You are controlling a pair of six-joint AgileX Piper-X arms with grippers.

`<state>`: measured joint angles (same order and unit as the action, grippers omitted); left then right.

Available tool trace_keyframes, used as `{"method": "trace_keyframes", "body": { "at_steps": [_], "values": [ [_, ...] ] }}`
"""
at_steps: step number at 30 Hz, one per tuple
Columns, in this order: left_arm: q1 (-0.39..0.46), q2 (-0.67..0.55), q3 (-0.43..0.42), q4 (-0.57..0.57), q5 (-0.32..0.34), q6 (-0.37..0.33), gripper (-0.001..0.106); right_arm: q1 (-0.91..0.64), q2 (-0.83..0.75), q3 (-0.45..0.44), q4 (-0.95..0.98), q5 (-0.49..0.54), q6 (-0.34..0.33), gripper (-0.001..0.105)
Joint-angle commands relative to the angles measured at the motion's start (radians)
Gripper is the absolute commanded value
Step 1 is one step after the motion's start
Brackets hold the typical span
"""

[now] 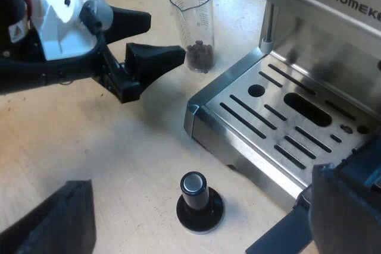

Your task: Pour the beans into the coffee machine

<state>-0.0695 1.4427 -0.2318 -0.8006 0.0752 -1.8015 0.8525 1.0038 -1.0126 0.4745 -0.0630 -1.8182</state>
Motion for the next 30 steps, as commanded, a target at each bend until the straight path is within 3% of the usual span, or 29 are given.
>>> {"method": "trace_keyframes", "body": {
  "at_steps": [1,5,8,14,30],
  "values": [
    [0.0,0.038,-0.002,-0.069,-0.037,-0.072,0.083,0.001,-0.003,-0.008,-0.008,-0.001,-0.002,0.079],
    [0.0,0.146,-0.012,-0.187,-0.006,-0.076,0.083,0.001,-0.003,-0.008,-0.008,-0.001,-0.001,0.079],
    [0.0,0.166,-0.015,-0.248,0.007,-0.024,0.083,0.001,-0.003,-0.008,-0.008,-0.001,-0.001,0.079],
    [0.0,0.198,-0.055,-0.253,0.005,0.05,0.083,0.001,-0.003,-0.008,-0.008,-0.001,-0.001,0.079],
    [0.003,0.274,-0.163,-0.222,-0.001,0.05,0.083,0.001,-0.003,-0.008,-0.008,-0.001,0.009,0.079]
  ]
}}
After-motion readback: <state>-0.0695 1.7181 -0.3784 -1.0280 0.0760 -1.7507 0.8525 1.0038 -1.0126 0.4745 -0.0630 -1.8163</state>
